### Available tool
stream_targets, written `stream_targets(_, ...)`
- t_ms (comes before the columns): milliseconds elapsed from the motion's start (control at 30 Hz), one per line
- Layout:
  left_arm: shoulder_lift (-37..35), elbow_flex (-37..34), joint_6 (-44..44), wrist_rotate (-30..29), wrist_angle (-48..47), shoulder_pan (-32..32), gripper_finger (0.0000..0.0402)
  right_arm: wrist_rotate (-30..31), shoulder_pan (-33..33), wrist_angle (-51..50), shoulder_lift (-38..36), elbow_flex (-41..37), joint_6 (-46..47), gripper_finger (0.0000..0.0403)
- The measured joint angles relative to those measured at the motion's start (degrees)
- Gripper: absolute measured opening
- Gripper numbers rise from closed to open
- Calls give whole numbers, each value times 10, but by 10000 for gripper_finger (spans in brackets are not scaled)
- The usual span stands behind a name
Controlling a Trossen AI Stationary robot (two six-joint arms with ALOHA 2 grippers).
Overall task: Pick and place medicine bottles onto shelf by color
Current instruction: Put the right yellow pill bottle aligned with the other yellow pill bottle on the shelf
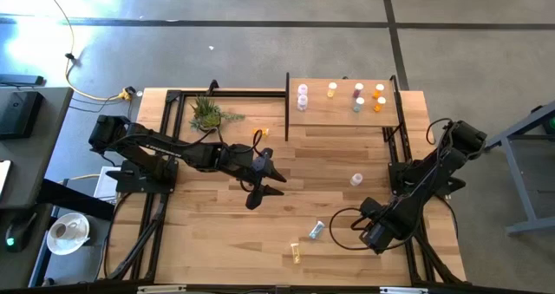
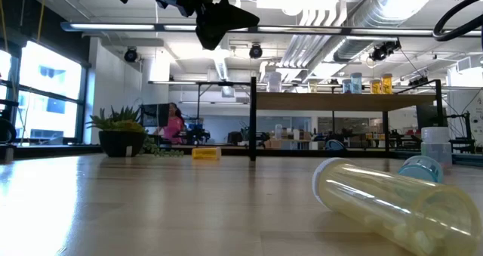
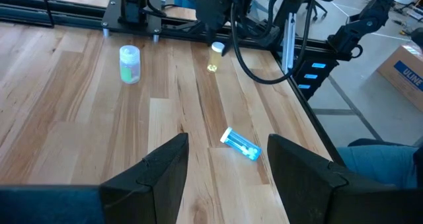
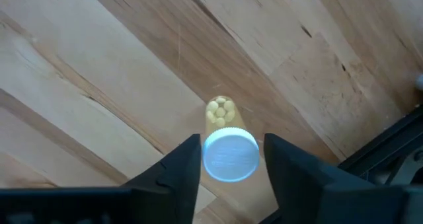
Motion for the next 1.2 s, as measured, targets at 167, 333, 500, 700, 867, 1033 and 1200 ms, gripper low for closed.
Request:
stream_targets(167, 0, 0, -1, 0, 0, 0, 197, 0, -1, 0, 0, 0, 0, 115)
stream_targets(333, 0, 0, -1, 0, 0, 5, 197, 0, -5, 13, -11, 1, 0, 106)
stream_targets(500, 0, 0, 0, 1, -9, 22, 197, 15, -21, 22, -21, 20, -12, 106)
stream_targets(700, 0, 0, 0, 1, -21, 62, 197, 36, -65, 22, -23, 62, -74, 106)
stream_targets(867, 0, 0, 34, 0, -25, 98, 197, 54, -119, 21, -23, 99, -161, 106)
stream_targets(1033, 0, 0, 60, 2, -31, 127, 197, 59, -187, 21, -23, 130, -259, 106)
stream_targets(1200, 0, 0, 96, 2, -45, 152, 197, 59, -260, 14, -23, 157, -359, 106)
